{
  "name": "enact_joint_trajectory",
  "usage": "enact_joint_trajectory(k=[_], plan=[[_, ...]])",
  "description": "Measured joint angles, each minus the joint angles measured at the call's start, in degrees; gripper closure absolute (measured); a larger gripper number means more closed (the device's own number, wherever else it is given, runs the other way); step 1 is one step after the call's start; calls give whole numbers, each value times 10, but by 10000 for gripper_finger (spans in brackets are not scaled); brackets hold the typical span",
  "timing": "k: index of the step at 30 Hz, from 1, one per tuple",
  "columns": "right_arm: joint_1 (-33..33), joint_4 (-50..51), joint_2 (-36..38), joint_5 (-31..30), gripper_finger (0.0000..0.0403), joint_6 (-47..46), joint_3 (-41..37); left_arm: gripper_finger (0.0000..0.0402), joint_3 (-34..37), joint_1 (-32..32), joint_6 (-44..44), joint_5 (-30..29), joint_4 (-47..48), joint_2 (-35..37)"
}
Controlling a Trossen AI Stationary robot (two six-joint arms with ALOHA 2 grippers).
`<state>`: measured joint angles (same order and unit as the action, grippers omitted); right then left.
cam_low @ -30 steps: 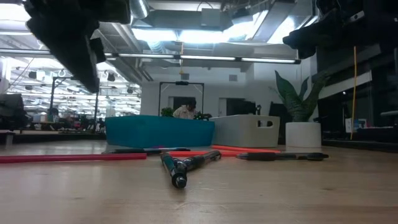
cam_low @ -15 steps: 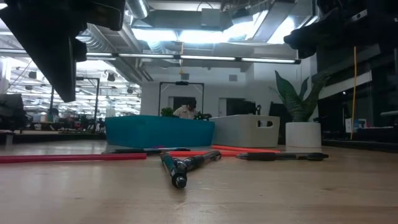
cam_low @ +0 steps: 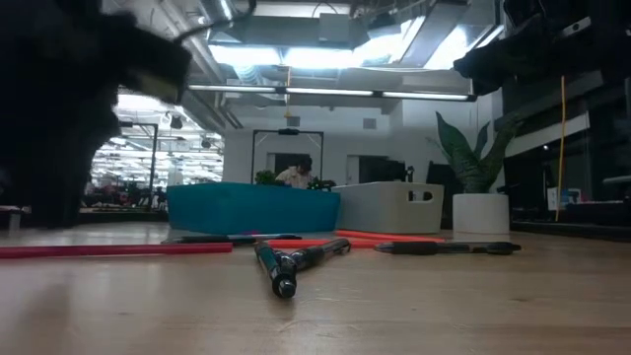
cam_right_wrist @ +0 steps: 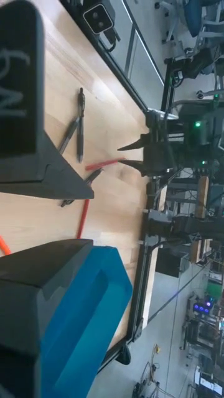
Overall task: Sort pens & pencils
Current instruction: Put the red pencil into the blue bin
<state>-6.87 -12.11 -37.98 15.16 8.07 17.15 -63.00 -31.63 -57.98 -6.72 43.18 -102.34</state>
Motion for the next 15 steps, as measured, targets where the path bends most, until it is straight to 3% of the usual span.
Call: enact_joint_trajectory(k=[15], plan=[[0,3,0,0,288,-3,0,287,0,11,46,-38,1,-8]])
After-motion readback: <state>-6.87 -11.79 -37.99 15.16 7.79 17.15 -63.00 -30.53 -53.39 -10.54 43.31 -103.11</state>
